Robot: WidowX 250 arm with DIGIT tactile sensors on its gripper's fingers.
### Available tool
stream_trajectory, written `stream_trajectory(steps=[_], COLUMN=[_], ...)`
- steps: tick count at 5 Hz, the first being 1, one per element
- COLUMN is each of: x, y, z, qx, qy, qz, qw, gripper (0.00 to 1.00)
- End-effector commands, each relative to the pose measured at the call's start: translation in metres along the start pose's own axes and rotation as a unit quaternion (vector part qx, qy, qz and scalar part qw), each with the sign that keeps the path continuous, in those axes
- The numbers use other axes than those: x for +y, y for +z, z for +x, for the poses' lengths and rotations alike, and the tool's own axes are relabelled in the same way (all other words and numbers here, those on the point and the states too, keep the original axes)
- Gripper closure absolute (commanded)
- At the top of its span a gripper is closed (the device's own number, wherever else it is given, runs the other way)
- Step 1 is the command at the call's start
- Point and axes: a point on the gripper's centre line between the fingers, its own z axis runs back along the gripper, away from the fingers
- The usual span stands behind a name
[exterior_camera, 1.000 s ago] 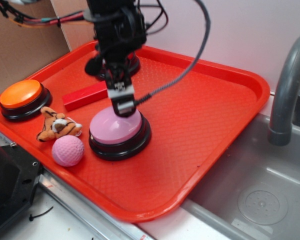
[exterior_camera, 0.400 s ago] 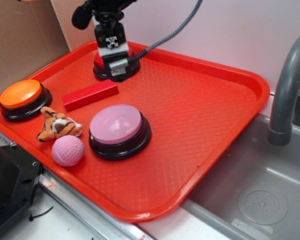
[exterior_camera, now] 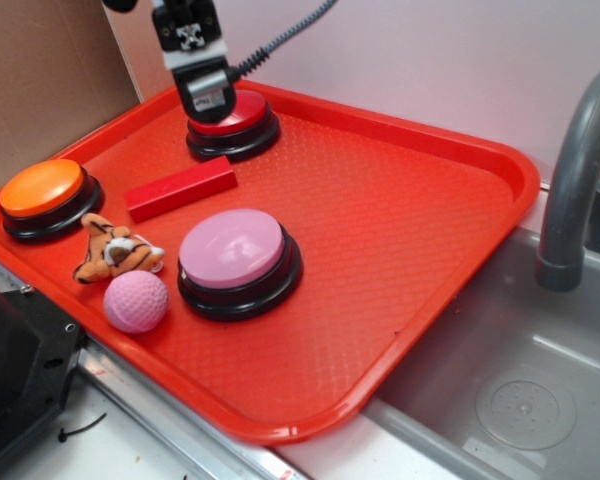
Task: Push the pink button.
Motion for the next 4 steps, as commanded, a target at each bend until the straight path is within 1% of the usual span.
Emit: stream_trajectory(steps=[1, 3, 4], x=[-0.007, -0.010, -0.007], y=[0.034, 0.050, 0.055], z=[0.002, -0.003, -0.006], qx=[-0.032, -0.038, -0.042], qy=[0.012, 0.032, 0.032], qz=[0.004, 0.012, 0.010], qw=[0.999, 0.999, 0.999], gripper=[0.00, 0.00, 0.00])
